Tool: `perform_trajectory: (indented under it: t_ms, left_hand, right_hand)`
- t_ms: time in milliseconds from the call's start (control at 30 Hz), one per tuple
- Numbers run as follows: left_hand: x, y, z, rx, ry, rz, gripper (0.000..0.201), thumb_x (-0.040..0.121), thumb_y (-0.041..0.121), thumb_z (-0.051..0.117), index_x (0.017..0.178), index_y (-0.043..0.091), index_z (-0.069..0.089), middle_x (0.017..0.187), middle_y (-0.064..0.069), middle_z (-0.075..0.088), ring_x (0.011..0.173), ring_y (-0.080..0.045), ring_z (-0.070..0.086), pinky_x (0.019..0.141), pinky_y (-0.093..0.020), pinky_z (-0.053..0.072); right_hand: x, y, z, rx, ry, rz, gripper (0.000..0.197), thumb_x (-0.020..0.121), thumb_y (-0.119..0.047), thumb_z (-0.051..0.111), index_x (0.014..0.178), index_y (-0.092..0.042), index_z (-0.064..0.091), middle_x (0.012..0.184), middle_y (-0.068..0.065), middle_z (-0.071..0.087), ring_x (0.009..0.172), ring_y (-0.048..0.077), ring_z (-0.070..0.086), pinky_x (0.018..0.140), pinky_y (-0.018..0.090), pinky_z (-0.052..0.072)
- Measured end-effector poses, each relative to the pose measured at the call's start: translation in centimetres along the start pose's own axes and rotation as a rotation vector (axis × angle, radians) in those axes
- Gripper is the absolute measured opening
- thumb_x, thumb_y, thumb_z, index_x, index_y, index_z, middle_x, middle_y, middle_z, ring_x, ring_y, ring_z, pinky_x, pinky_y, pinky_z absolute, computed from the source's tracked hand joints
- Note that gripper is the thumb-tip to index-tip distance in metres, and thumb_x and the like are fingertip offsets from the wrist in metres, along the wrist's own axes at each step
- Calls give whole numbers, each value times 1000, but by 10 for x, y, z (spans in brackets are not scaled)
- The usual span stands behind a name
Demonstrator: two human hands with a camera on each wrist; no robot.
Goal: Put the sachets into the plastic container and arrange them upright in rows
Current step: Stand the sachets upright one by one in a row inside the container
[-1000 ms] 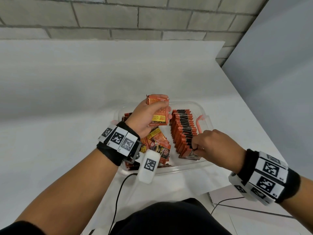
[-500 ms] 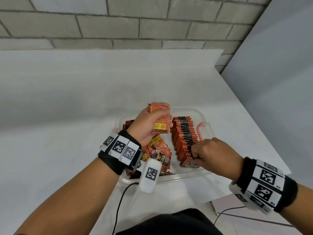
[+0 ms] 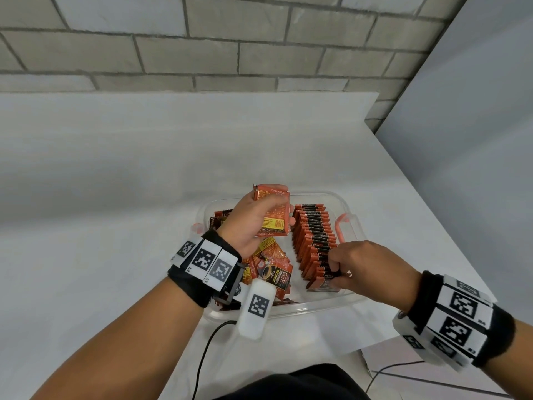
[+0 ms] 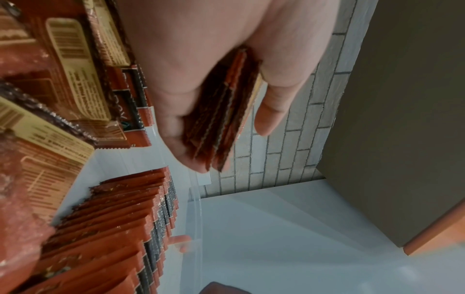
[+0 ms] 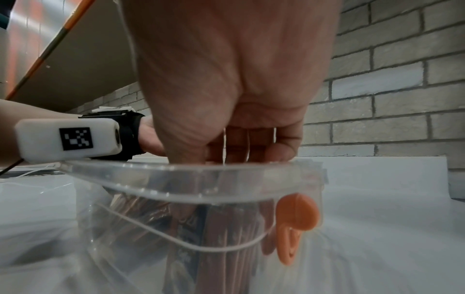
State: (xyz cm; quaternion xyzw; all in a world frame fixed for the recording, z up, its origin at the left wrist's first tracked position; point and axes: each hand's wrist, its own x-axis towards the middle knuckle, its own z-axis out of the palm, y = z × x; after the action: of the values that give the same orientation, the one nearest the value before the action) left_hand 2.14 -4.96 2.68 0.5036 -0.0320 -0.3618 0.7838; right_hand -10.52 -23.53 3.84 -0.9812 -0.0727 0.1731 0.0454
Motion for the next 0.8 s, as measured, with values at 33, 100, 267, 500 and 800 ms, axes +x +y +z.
perform_trajectory:
  t_ms: [33,100,267,500,800]
  left_hand:
    - [0,0,0,-4,2,-9,19,93,9,54,110,13,58,85,-13,67,71,-22,67,64,-30,55]
    - [1,-1,-1,-22,1,-28,24,93,6,49,114,12,58,90,-15,66,75,-23,67,69,-34,54]
    - [0,2,0,23,-55,-38,25,92,1,52,110,17,62,95,-8,68,81,-19,67,74,-33,54]
    - [-4,5,5,56,-172,-18,28,86,-5,57,110,11,61,92,-9,70,79,-20,69,63,-29,57]
    - [-1,11,-8,-111,-10,-62,45,76,49,58,102,14,61,80,-8,61,67,-20,60,64,-34,52]
  right_hand:
    - [0,0,-1,12,-2,3,19,85,-38,65,90,-24,54,88,-12,56,79,13,56,64,21,40]
    - [-1,0,-3,39,1,11,20,85,-38,67,94,-23,57,87,-15,54,78,9,54,66,21,42]
    - [5,1,-33,547,102,48,25,79,-37,73,97,-29,58,83,-10,60,62,3,57,59,19,47]
    - [43,-15,-70,735,258,111,42,84,-30,68,124,-31,53,104,-10,61,86,15,62,74,20,48]
    - [52,-23,-72,723,591,3,24,77,-9,76,72,-22,57,76,-8,56,69,4,51,64,10,39]
